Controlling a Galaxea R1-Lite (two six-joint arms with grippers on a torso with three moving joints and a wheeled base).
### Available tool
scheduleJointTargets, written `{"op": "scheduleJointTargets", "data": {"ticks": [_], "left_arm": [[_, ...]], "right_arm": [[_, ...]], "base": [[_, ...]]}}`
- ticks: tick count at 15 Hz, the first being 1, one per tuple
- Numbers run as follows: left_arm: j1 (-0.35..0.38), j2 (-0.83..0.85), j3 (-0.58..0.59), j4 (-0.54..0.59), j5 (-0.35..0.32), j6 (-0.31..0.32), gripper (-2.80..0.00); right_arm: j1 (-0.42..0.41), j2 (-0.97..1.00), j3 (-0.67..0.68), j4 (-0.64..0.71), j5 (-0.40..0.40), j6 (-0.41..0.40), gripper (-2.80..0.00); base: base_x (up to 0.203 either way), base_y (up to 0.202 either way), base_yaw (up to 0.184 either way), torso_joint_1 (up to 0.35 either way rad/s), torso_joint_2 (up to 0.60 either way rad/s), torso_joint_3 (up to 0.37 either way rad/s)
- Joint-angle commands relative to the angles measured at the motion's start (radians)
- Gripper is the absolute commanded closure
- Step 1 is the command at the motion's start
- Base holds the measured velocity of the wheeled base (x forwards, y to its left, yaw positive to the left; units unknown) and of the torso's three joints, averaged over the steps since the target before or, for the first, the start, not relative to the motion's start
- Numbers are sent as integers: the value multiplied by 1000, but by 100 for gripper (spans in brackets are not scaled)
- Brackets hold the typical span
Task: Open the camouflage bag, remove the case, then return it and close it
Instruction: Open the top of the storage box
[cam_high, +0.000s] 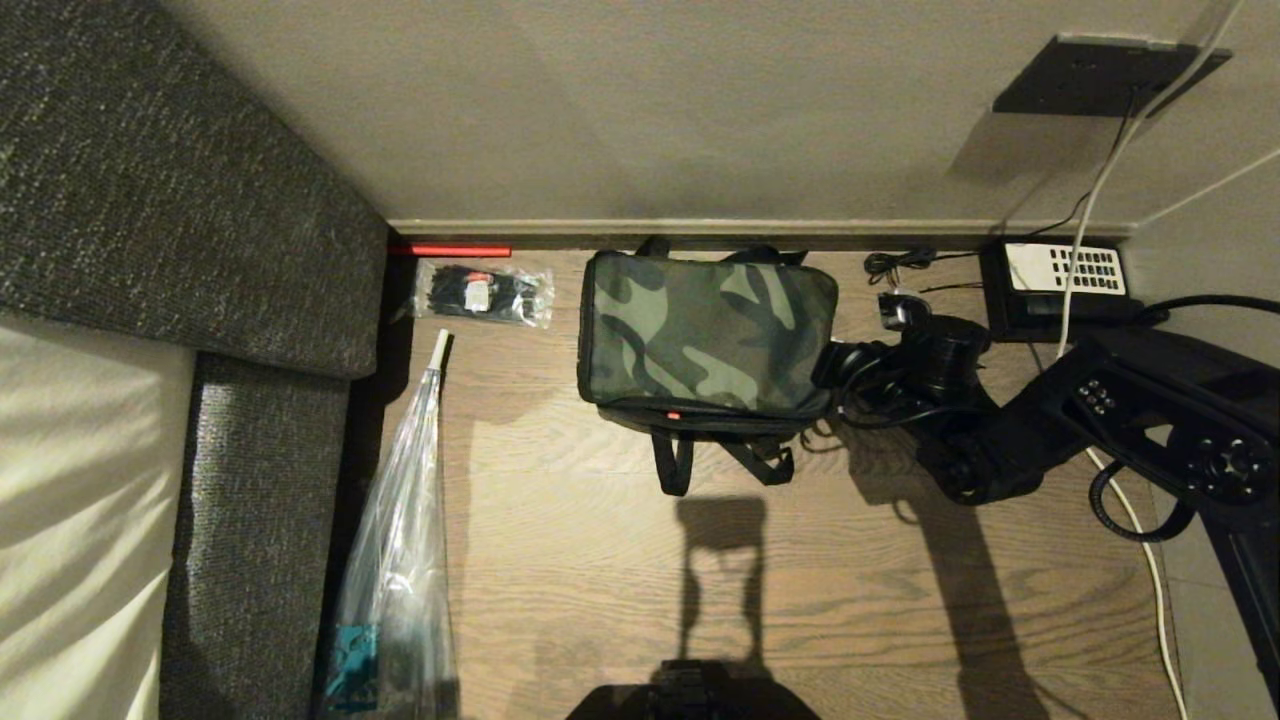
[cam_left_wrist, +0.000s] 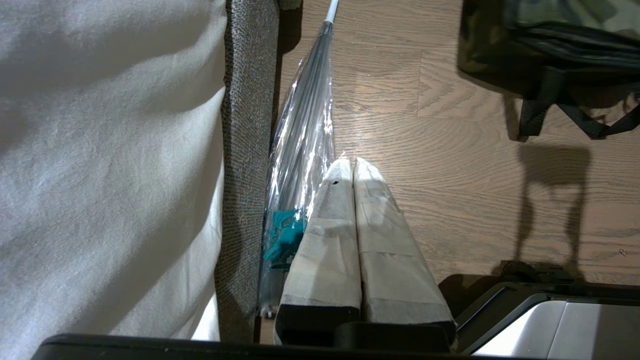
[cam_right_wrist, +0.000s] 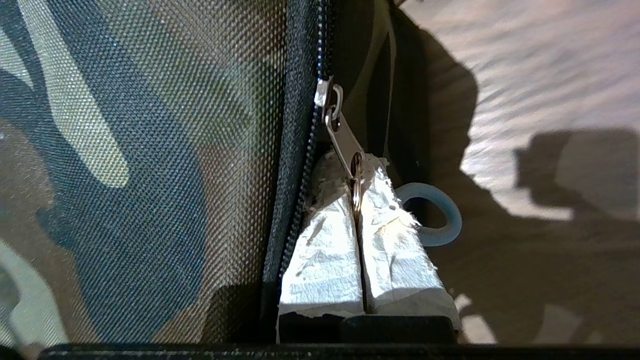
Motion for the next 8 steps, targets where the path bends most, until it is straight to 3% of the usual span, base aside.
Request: {"op": "scheduleJointTargets", "data": {"ticks": [1, 5, 8], "left_arm": [[-1, -2, 3, 0, 1, 0, 0], [-1, -2, 3, 0, 1, 0, 0], [0, -2, 3, 0, 1, 0, 0]], "right_arm": [[30, -8, 17, -4, -15, 10, 0], [40, -21, 26, 0, -26, 24, 0], [-1, -23, 13, 0, -2, 14, 0]], "base": [[0, 0, 0, 0, 0, 0], [0, 0, 0, 0, 0, 0], [0, 0, 0, 0, 0, 0]]}}
